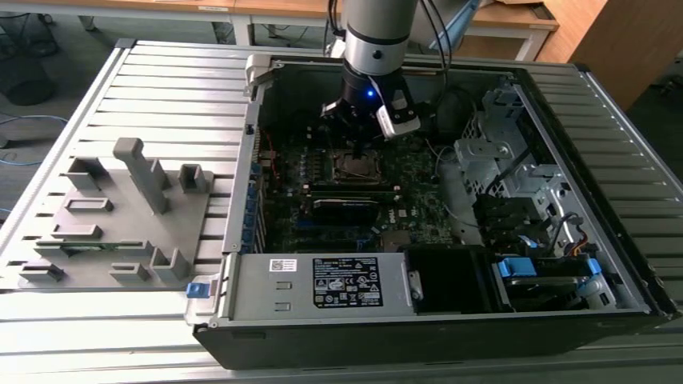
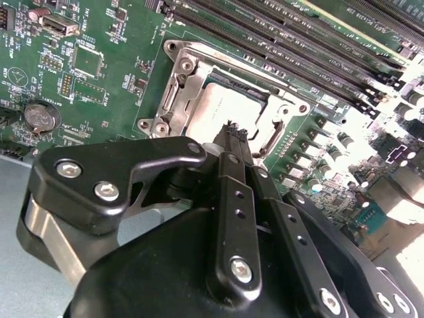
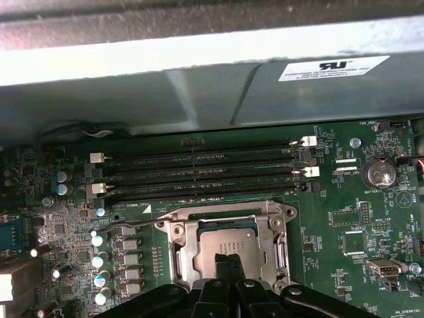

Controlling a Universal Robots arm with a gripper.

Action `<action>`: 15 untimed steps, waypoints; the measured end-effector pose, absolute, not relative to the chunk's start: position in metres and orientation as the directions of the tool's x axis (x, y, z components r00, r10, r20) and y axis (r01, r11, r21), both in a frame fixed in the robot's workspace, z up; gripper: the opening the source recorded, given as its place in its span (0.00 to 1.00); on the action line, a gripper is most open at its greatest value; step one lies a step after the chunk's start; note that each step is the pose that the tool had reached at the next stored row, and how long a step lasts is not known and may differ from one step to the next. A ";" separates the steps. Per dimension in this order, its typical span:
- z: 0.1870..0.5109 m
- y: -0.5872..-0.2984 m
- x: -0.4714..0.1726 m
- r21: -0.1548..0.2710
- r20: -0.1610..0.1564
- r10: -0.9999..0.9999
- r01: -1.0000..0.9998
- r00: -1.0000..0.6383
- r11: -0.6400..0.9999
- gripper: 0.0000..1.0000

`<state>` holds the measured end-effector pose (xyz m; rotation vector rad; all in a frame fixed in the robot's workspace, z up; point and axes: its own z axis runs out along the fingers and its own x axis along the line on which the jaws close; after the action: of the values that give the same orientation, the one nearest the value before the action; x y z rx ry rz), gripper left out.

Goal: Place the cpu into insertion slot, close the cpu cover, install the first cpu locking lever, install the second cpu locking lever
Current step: 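Install the first cpu locking lever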

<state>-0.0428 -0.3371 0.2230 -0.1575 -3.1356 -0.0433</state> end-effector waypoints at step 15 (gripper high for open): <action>0.226 -0.337 -0.043 0.027 0.003 0.100 0.100 -0.995 0.995 0.11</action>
<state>-0.0428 -0.3372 0.2257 -0.1574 -3.1354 -0.0428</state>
